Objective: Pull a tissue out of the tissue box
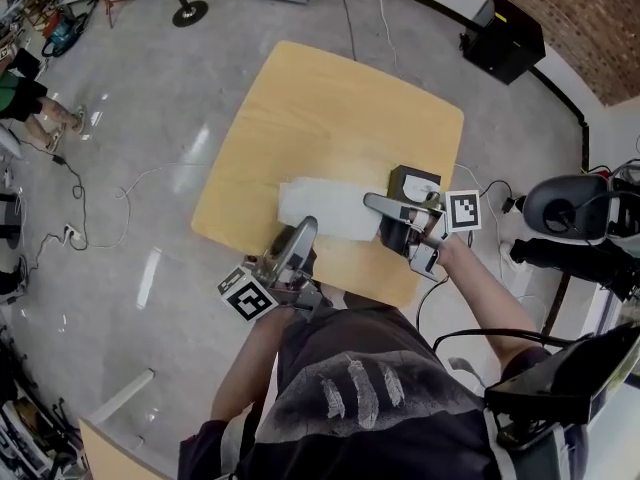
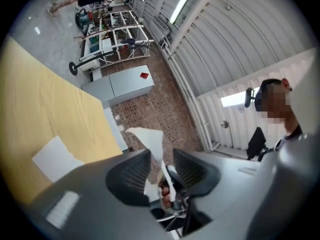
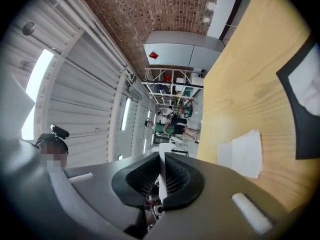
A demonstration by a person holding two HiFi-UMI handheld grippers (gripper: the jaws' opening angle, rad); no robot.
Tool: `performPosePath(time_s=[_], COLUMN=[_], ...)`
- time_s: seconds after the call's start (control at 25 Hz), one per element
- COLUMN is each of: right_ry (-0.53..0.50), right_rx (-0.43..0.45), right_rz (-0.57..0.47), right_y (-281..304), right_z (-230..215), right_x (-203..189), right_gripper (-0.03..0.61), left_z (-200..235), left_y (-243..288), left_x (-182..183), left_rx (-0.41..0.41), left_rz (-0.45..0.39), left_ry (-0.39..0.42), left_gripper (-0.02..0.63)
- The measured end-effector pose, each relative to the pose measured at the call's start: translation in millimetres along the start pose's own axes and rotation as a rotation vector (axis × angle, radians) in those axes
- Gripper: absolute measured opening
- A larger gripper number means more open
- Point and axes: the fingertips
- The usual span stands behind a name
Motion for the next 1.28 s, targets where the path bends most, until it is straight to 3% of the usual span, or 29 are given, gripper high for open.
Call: performPosePath(time_s=[0.08,0.16,0.44,0.72,1.0,1.28], right_ry=[0.003,0.008,0.008,-0.03,-0.018,0.003], right_rx=[-0.045,-0.104,-0.313,-0.462,-0.423,-0.294], right_rz=[0.01,0.024,0.086,0.098,0.119,0.158], right_y=[-3,-3,-1,-6,7,34], right_z=[-7,-19,-75,-111,-103,-69], right_x=[3,4,9,21,21,16], right_gripper=[-0.002,-0.002,-0.002,-0.002,-0.002,-0.002], left_z=[12,21,31,45,46,49], left_y=[-5,-14,-43,-70,-73,-77], left_x=[-10,-17,-30,-33,-34,-32], left_rx=[0.051,0.095,0.186,0.246,0.24,0.249], left_rz=[0.054,0.092,0.174,0.175,0.198,0.195], left_ry=[0.024,0.054,0.178,0.162,0.179,0.183], left_gripper=[0.208,0.233,0.253,0.258,0.256,0.249])
Point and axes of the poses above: the fingertips, and each gripper's own axes: y forward along the fingers, z to its left, x out of its top, and after that the axes turned 13 degrees about y, right-handed
